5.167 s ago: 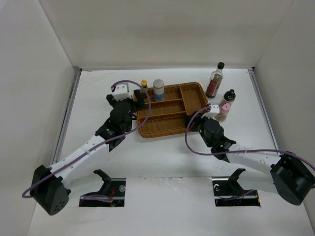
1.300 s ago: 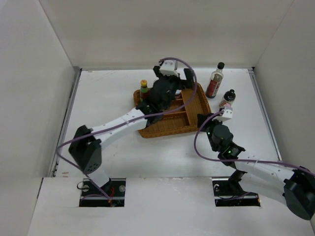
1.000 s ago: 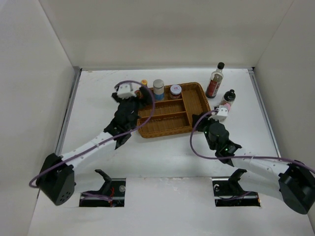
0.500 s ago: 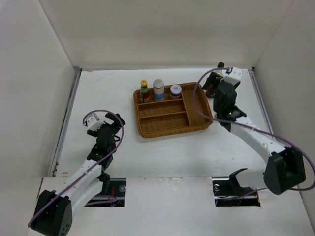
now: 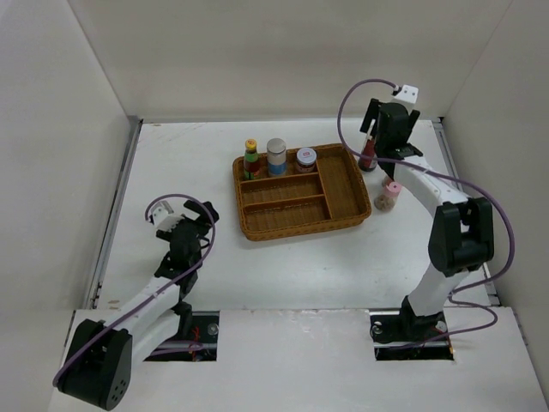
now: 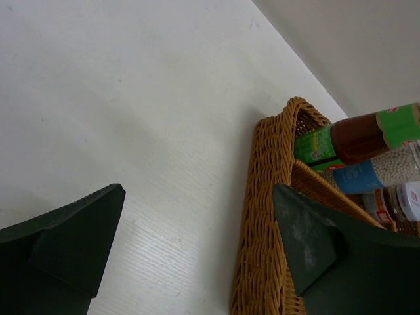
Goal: Organize the condiment bottles
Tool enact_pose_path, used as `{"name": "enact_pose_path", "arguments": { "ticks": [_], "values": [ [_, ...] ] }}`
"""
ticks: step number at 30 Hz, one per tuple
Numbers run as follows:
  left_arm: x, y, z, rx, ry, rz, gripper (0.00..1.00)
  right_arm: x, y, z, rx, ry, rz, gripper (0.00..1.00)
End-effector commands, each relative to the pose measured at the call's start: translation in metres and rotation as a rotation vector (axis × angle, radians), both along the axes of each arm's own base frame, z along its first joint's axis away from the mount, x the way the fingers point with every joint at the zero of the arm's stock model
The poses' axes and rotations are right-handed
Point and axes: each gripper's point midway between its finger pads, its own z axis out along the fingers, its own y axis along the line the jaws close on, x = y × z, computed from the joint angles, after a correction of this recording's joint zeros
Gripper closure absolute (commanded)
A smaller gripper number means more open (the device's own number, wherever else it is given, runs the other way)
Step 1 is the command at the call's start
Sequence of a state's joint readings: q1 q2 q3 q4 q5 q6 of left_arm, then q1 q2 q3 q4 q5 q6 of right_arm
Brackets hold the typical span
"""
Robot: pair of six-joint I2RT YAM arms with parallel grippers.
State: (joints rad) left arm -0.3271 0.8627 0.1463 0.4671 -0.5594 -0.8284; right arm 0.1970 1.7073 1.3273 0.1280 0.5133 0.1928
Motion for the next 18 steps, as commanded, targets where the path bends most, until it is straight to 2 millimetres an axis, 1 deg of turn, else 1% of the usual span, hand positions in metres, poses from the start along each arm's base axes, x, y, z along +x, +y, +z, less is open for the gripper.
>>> {"name": "enact_pose_path", "arguments": {
  "ticks": [1,3,5,8,10,11,12,13,16,18],
  "values": [
    [0.006,-0.005,0.012,-0.041,-0.060,-0.015,0.00,0.023,-0.004,0.024,-0.017,-0.045,0.013,0.12],
    [0.006,-0.006,0.013,-0.043,-0.062,-0.022,0.00,0.033,-0.007,0.018,-0.024,-0.037,0.006,0.15],
    [0.007,-0.006,0.013,-0.044,-0.065,-0.019,0.00,0.037,-0.009,0.012,-0.026,-0.028,0.001,0.22],
    [0.007,-0.005,0.012,-0.043,-0.064,-0.019,0.00,0.041,-0.010,0.006,-0.018,-0.026,-0.005,0.39],
    [0.007,-0.006,0.013,-0.043,-0.067,-0.024,0.00,0.040,-0.012,0.008,-0.016,-0.038,-0.018,0.58],
    [0.007,-0.005,0.012,-0.041,-0.065,-0.021,0.00,0.039,-0.012,0.015,-0.010,-0.063,-0.022,0.64],
    [0.008,-0.005,0.012,-0.040,-0.064,-0.018,0.00,0.038,-0.012,0.025,-0.004,-0.098,-0.021,0.67],
    [0.008,-0.005,0.011,-0.039,-0.061,-0.018,0.00,0.037,-0.012,0.041,0.000,-0.145,-0.022,0.70],
    [0.008,-0.006,0.012,-0.040,-0.064,-0.026,0.00,0.027,-0.017,0.085,0.010,-0.253,-0.042,0.74],
    [0.007,-0.006,0.012,-0.039,-0.065,-0.023,0.00,0.015,-0.017,0.118,0.011,-0.318,-0.050,0.75]
  ]
}}
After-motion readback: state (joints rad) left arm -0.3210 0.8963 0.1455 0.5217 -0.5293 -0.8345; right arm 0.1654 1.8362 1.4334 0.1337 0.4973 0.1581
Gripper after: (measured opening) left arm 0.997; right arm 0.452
